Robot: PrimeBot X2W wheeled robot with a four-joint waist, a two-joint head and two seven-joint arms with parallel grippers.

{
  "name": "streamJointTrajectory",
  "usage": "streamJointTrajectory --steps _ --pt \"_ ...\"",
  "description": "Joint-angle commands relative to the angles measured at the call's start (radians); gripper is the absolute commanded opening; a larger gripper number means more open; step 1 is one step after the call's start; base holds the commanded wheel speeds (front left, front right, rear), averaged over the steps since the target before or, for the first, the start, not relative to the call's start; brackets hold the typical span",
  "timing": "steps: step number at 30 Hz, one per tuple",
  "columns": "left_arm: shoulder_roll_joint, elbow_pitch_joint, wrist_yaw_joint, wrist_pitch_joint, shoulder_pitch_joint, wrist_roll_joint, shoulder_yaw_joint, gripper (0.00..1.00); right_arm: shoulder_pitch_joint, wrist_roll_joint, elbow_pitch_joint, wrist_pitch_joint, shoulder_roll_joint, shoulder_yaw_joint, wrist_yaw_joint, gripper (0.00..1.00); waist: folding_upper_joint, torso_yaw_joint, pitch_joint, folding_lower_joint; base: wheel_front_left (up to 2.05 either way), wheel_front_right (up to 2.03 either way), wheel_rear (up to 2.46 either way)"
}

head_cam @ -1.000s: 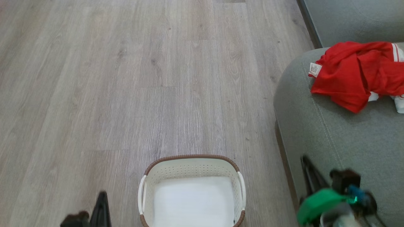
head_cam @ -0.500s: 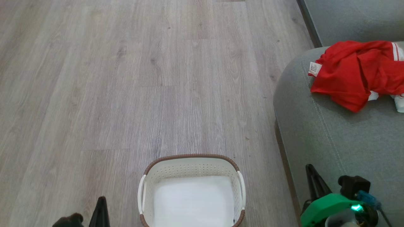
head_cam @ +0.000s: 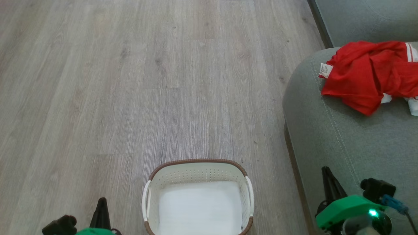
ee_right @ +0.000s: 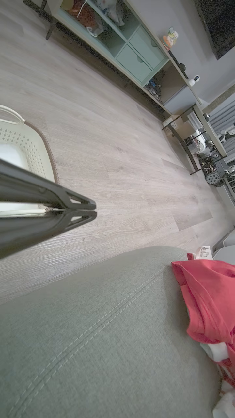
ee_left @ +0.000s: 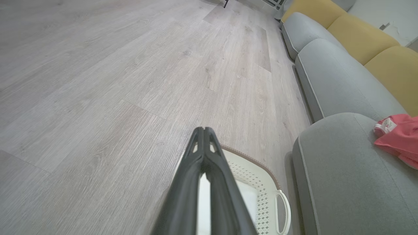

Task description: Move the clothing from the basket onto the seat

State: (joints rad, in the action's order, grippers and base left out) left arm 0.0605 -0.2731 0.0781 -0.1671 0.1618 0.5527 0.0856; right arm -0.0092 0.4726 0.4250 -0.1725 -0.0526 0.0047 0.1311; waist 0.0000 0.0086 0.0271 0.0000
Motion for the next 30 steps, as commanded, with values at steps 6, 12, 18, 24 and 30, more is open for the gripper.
streamJointTrajectory --steps 6,12,18,24,30 --pt "0.002 0.028 -0.02 0.022 -0.058 0.087 -0.031 0.0 -0.053 0.096 -0.046 0.025 0.0 -0.011 0.0 0.0 0.0 -0.001 -0.002 0.0 0.0 0.0 0.0" --pt "0.002 0.028 -0.03 0.037 -0.07 0.141 -0.04 0.0 -0.055 0.154 -0.054 0.04 0.0 -0.017 0.0 0.0 0.0 -0.001 -0.004 0.0 0.0 0.0 0.0" --pt "0.001 0.028 -0.043 0.054 -0.084 0.205 -0.052 0.0 -0.058 0.223 -0.063 0.057 0.0 -0.024 0.0 0.0 0.0 -0.002 -0.006 0.0 0.0 0.0 0.0" --pt "0.0 0.028 -0.056 0.071 -0.098 0.27 -0.063 0.0 -0.061 0.293 -0.072 0.075 0.001 -0.031 0.0 0.0 0.0 -0.002 -0.007 0.0 0.0 0.0 0.0" --pt "-0.001 0.028 -0.068 0.088 -0.112 0.335 -0.074 0.0 -0.065 0.362 -0.081 0.092 0.001 -0.038 0.0 0.0 0.0 -0.003 -0.009 0.0 0.0 0.0 0.0"
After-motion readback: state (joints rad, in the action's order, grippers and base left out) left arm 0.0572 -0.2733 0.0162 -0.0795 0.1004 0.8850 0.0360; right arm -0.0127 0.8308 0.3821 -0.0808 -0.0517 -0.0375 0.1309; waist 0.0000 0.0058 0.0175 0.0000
